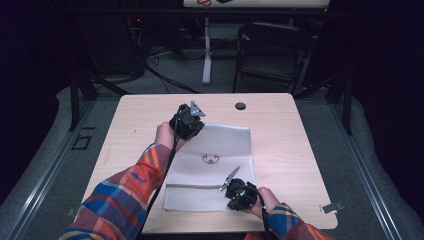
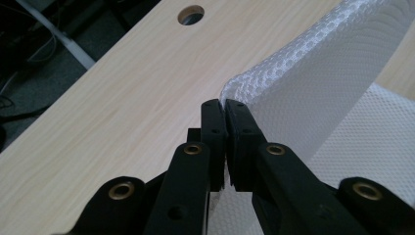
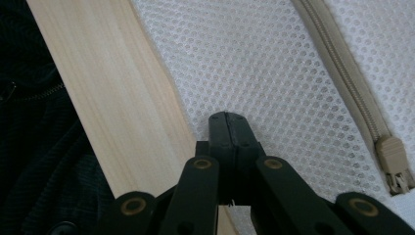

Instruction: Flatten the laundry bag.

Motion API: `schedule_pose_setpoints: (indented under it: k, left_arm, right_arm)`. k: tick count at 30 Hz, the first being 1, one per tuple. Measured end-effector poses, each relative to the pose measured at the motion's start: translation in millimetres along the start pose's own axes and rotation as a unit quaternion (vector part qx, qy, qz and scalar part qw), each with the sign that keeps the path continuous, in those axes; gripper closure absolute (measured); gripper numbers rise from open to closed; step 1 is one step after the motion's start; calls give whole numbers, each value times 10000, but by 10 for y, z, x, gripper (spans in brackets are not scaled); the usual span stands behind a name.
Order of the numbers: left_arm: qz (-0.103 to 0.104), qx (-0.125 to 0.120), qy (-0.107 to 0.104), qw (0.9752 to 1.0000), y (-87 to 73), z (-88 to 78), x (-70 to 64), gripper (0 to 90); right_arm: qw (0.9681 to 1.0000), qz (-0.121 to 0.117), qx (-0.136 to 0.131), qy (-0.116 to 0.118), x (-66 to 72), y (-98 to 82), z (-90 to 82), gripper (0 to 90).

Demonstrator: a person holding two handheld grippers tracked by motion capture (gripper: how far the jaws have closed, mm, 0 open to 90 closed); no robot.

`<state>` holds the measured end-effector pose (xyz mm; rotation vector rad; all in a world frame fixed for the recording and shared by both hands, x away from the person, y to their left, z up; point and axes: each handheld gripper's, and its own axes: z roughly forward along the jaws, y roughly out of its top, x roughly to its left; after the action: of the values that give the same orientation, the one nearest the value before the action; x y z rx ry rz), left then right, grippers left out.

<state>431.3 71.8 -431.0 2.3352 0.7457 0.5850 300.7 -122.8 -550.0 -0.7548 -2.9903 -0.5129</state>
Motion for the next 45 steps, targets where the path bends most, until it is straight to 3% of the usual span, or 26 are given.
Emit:
schedule_pose_setpoints:
  k: [8,45]
  left_arm:
    - [-82,-68,117,9999,45,115,45,871]
    - [-358,126,491,9981,92,541,147,861]
  right_arm:
    - [9999,59,2,88,17,-3,2,900]
    - [9996,-29,154,232,130,-22,2,900]
